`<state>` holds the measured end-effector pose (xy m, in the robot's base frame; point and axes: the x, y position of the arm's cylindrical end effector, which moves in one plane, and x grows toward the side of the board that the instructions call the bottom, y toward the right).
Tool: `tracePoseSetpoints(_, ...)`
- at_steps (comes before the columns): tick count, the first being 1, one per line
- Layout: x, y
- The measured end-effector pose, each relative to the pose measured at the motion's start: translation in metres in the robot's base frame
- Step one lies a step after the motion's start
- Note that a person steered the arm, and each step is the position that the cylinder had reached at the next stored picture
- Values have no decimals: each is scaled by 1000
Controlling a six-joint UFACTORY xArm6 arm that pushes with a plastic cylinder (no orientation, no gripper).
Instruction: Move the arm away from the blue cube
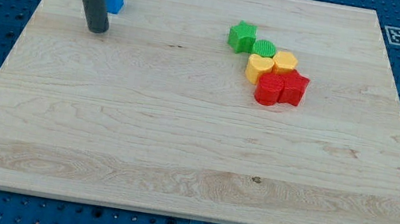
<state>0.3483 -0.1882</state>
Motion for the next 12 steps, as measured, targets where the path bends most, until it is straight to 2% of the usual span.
tracePoseSetpoints(5, 19, -3)
tracePoseSetpoints(8, 58, 5)
tracePoseSetpoints(10, 89, 53)
tracePoseSetpoints(12, 128, 146)
